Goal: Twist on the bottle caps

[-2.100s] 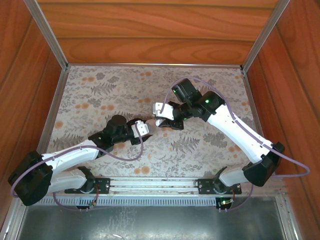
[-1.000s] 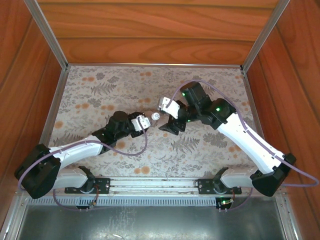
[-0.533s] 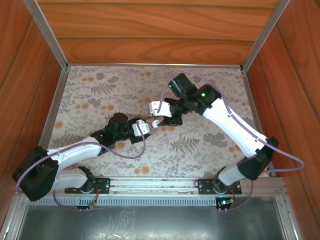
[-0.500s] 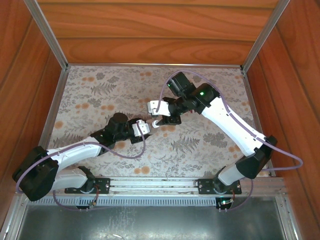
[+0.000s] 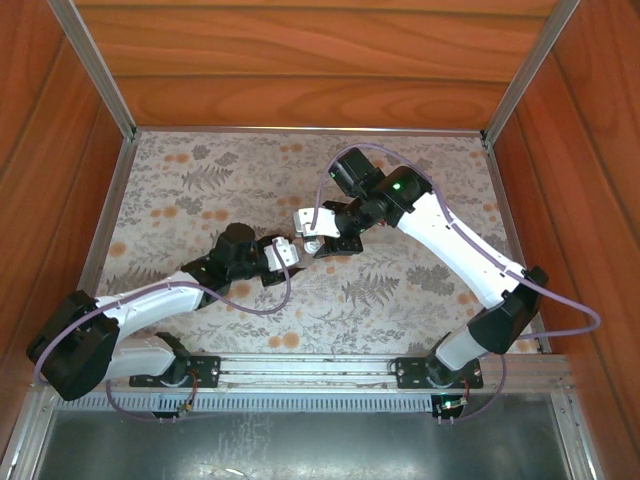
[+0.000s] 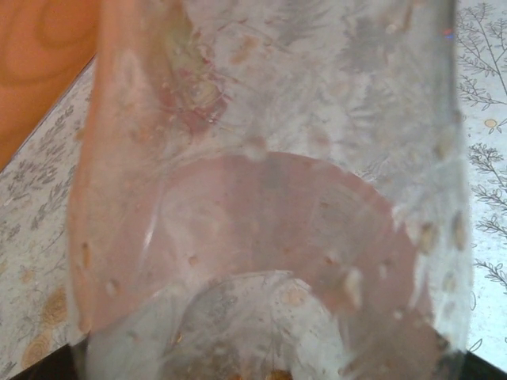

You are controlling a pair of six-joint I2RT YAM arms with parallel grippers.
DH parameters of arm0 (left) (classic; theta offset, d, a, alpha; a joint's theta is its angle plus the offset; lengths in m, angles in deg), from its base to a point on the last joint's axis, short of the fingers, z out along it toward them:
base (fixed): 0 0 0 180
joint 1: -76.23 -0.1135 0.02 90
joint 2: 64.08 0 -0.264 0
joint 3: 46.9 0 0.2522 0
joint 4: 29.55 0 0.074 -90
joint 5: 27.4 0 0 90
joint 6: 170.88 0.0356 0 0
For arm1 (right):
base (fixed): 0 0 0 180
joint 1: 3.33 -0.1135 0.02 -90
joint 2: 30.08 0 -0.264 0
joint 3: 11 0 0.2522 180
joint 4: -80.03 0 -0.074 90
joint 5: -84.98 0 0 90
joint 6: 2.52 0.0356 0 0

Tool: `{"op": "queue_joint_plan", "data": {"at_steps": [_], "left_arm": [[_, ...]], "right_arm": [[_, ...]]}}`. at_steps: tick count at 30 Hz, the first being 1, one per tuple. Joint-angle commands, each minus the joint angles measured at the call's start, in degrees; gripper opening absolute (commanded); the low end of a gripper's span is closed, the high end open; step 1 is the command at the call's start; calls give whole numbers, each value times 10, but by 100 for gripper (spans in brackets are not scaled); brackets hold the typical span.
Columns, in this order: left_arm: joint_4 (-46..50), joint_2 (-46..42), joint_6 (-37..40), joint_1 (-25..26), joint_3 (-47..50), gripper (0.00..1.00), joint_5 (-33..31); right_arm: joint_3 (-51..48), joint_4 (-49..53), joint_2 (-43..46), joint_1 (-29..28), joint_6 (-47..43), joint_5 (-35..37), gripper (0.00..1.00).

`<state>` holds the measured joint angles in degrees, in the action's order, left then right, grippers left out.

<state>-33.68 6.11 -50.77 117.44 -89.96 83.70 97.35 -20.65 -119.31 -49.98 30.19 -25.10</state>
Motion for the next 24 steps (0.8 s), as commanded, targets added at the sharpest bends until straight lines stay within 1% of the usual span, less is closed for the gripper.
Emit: {"op": "queue_joint_plan", "data": {"at_steps": [1,9,12,14,15,16,18,20,21,22,24], "left_arm": [[13,3,-12,-5,-10,60,20],[13,7,-19,-5,-14,60,25],[13,4,-23,-5,-16,60,24],[12,2,-26,-5,-20,60,6],[12,2,-31,-5,-24,59,-11],[12,2,-36,-5,-27,59,-32],[12,6,-39,-1,-38,58,-95],[10,5,-35,1,-42,58,-135],[9,3,-33,1,-44,58,-150],[7,2,-30,1,-45,58,-159],[5,1,-22,5,-50,57,-184]], "right_arm": [[0,20,-7,-9,-30,-10,44],[-6,17,-10,-10,-21,1,30],[-9,14,-9,-11,-11,8,29],[-14,7,-6,-11,13,13,26],[-17,-4,-4,-11,41,17,24],[-19,-17,-2,-11,69,19,19],[-31,-47,5,-11,150,19,10],[-43,-92,12,-11,282,47,5],[-43,-100,13,-11,332,52,2],[-43,-99,13,-11,365,56,1],[-37,-95,12,-11,469,94,0]]}}
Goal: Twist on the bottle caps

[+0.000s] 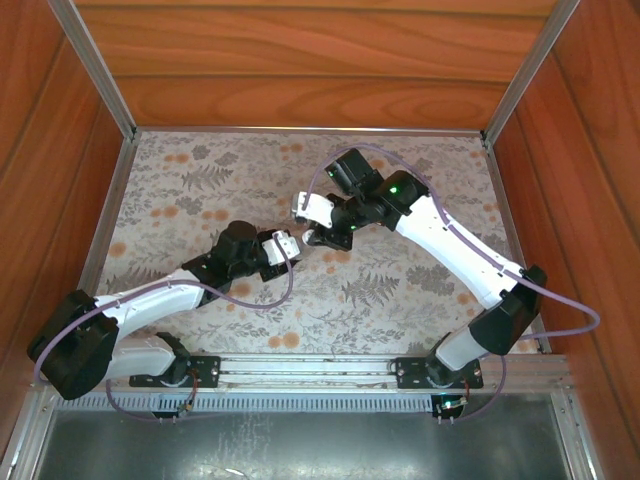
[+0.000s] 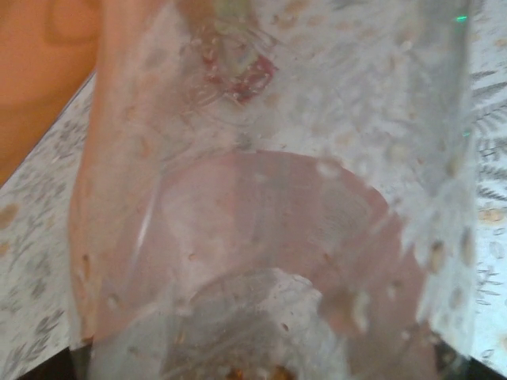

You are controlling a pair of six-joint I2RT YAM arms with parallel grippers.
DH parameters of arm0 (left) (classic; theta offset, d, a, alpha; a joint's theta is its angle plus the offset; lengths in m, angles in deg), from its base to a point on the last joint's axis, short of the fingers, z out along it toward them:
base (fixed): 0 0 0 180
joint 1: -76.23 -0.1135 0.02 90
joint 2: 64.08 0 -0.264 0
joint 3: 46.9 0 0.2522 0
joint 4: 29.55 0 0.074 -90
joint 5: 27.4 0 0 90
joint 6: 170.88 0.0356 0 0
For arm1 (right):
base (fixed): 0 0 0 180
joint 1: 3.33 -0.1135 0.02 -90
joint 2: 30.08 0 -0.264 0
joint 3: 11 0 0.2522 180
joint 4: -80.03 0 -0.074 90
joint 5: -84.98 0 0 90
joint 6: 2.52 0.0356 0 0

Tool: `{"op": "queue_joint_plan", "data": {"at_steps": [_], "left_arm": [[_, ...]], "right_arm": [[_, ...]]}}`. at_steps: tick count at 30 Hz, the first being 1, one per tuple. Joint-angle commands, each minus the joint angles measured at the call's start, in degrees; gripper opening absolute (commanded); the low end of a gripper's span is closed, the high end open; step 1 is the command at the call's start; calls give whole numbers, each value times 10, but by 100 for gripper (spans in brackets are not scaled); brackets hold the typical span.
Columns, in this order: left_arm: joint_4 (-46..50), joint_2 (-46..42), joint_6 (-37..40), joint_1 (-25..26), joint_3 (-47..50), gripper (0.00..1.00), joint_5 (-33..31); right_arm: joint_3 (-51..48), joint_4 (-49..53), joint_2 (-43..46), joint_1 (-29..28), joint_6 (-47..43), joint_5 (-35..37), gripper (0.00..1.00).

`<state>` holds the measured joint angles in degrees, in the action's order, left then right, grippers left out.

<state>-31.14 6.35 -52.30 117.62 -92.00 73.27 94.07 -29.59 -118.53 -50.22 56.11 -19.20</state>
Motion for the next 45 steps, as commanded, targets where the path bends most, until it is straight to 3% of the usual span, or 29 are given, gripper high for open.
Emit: {"op": "queue_joint_plan", "data": {"at_steps": [1,9,13,16,20,23,24,29,33,37,38,42,45], "left_arm": [[-20,0,-2,7,-31,57,-93],[-21,16,55,37,-49,57,-160],[-21,31,86,47,-60,57,-181],[-21,39,94,49,-60,57,-173],[-21,33,85,46,-51,57,-144],[-20,26,67,33,-36,57,-77],[-20,24,60,29,-32,57,-50],[-18,10,41,13,-11,57,80],[-10,-1,37,7,-3,57,134],[6,-1,28,1,-5,57,167],[8,0,28,2,-7,57,172],[14,7,27,2,-12,57,172],[16,10,30,1,-12,57,169]], "right_arm": [[-3,-5,4,-8,253,56,0],[-6,23,12,-8,637,128,0],[-10,44,29,-8,746,193,0],[-22,9,41,-8,756,193,2],[-15,-22,36,-7,631,144,43],[-28,-50,53,-7,438,130,81],[-37,-56,64,-7,369,129,87],[-90,-80,130,-7,103,66,87],[-98,-39,149,-7,-92,14,84],[-52,37,112,-7,-152,-5,73],[-42,51,103,-8,-160,-9,66],[-29,63,80,-14,-179,-6,52],[-29,60,70,-17,-187,-12,47]]}}
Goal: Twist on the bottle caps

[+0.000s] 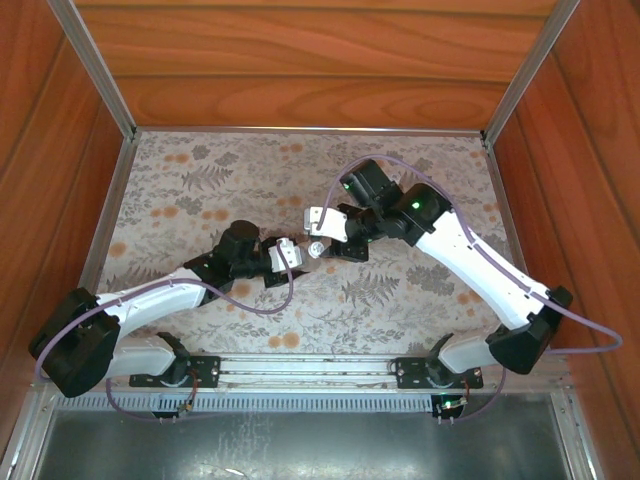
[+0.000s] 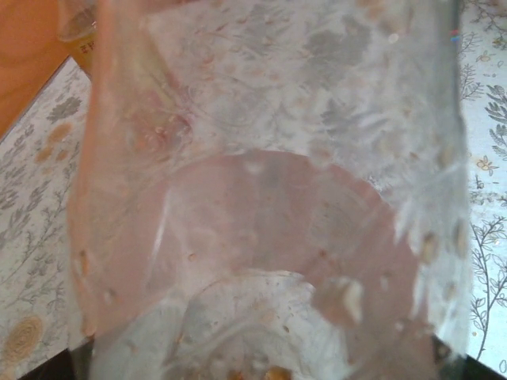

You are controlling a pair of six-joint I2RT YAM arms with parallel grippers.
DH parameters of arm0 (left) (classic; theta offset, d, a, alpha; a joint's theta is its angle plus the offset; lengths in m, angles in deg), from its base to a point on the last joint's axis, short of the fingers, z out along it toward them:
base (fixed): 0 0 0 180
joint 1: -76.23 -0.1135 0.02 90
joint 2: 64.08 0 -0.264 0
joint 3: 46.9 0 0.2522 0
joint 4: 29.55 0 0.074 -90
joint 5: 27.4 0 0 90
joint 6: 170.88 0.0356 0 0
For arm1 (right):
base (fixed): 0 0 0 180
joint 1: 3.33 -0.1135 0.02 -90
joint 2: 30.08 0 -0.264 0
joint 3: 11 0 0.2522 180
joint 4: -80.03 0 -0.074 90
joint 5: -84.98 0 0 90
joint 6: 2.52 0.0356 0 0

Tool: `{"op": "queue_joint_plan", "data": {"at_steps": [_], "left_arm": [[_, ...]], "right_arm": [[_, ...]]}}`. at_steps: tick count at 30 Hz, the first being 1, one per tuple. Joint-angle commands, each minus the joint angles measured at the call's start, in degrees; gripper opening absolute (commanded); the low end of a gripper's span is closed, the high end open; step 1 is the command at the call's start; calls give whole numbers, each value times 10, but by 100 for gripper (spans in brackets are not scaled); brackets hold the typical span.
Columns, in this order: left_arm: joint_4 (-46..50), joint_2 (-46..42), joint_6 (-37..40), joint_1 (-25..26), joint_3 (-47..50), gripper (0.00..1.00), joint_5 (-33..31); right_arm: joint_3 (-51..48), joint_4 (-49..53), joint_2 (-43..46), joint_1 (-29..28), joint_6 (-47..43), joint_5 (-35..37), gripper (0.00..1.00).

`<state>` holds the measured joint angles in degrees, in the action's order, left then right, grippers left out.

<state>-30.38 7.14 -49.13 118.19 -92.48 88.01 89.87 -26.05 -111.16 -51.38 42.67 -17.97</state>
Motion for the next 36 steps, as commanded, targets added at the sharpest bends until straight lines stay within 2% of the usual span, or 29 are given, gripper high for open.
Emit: {"op": "queue_joint_plan", "data": {"at_steps": [1,5,7,12,15,17,19,23,26,32,34,36], "left_arm": [[10,3,-2,-5,-8,57,21],[11,1,-4,-5,-7,57,21],[12,1,-4,-6,-6,57,22],[14,0,-3,-6,-6,57,25],[16,-2,-3,-5,-7,57,26],[16,-1,-3,-5,-6,57,26],[17,-1,-4,-5,-6,57,27],[17,0,-4,-5,-6,57,30],[18,-1,-5,-5,-6,57,27],[19,1,-4,-5,-8,57,21],[20,2,-4,-4,-12,57,-1],[20,2,-13,-4,-19,57,-56]], "right_arm": [[14,24,-7,-6,-54,-30,47],[16,20,-18,-12,-55,-38,47],[15,14,-20,-12,-51,-40,42],[16,11,-25,-15,-40,-48,41],[15,13,-27,-17,-35,-46,36],[16,11,-30,-18,-27,-46,38],[15,6,-31,-19,-23,-46,45],[14,0,-35,-19,-20,-42,45],[17,7,-36,-19,-21,-44,41],[19,24,-38,-20,-15,-46,24],[19,22,-37,-20,-1,-46,19],[13,13,-33,-20,46,-36,7]]}}
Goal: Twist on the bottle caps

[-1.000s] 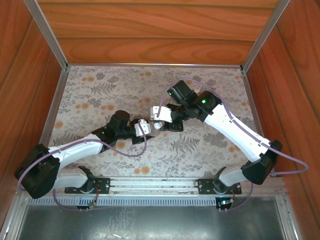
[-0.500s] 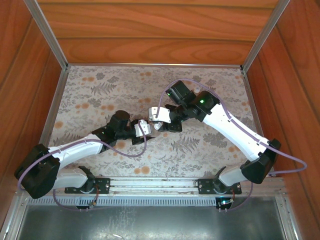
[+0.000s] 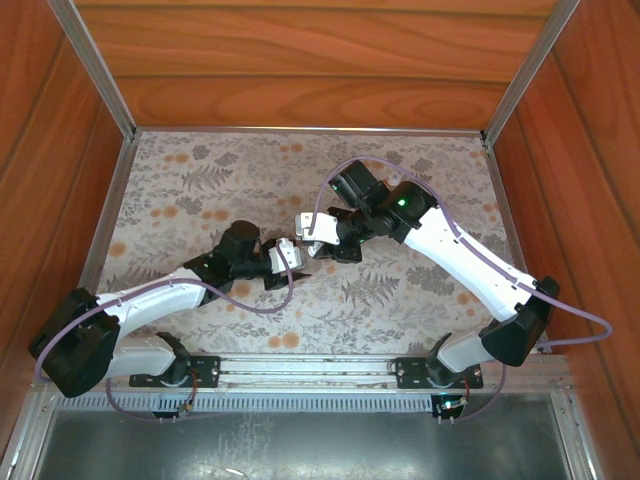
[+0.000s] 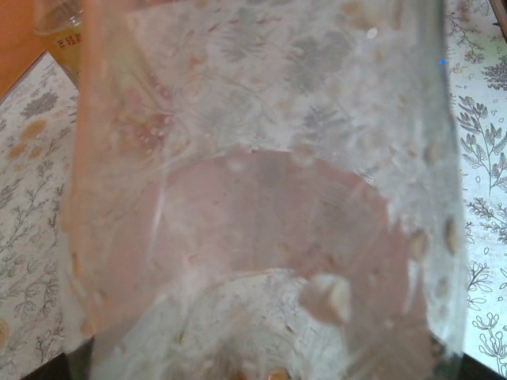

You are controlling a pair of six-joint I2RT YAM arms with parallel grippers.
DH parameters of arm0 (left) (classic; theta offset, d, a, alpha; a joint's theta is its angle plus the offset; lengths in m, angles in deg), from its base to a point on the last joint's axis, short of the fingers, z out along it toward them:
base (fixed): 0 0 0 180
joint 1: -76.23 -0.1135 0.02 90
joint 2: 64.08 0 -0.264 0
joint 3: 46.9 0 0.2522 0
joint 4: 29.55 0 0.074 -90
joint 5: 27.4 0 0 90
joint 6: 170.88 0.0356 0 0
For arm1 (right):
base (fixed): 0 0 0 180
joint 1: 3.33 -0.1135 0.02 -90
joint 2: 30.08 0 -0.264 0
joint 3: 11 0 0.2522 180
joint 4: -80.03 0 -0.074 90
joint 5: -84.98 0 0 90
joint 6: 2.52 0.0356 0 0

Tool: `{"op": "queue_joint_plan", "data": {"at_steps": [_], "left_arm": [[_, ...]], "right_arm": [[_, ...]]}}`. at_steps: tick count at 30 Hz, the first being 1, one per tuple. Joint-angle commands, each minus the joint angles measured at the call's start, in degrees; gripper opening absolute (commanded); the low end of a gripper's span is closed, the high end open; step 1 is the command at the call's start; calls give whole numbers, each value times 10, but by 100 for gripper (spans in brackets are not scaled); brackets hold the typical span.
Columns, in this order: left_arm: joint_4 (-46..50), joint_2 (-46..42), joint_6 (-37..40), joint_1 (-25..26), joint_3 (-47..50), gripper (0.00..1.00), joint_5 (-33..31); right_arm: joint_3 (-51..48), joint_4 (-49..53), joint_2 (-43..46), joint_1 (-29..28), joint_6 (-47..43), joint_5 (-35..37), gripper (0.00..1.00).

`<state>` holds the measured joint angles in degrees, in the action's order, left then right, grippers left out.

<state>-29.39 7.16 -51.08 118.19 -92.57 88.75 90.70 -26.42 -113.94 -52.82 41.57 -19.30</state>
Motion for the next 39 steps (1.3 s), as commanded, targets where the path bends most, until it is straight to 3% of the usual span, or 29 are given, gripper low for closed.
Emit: {"op": "queue_joint_plan", "data": {"at_steps": [1,5,11,15,16,19,22,24,28,33,39], "left_arm": [[9,0,3,-3,-21,57,-92],[7,-5,13,0,-32,54,-186],[-4,3,48,35,-43,54,-318],[-9,6,57,44,-46,54,-332],[-10,6,58,44,-45,54,-328],[-10,5,57,37,-38,54,-288],[-9,-3,33,13,-26,54,-208],[-9,-11,26,4,-15,54,-157],[-8,-22,28,0,1,54,-81],[-7,-29,16,-3,10,54,0],[-5,-37,7,-6,13,54,38]], "right_arm": [[0,10,-2,-6,79,-20,4],[-23,-35,13,-6,212,-12,0],[-52,-120,23,-6,521,30,0],[-62,-136,19,-7,705,52,0],[-61,-134,18,-7,709,49,3],[-57,-123,21,-9,669,58,24],[-72,-140,49,-8,550,73,57],[-88,-159,75,-8,457,80,65],[-113,-185,112,-8,295,36,68],[-89,-100,106,-8,55,-59,69],[-42,-17,63,-7,-22,-52,61]]}}
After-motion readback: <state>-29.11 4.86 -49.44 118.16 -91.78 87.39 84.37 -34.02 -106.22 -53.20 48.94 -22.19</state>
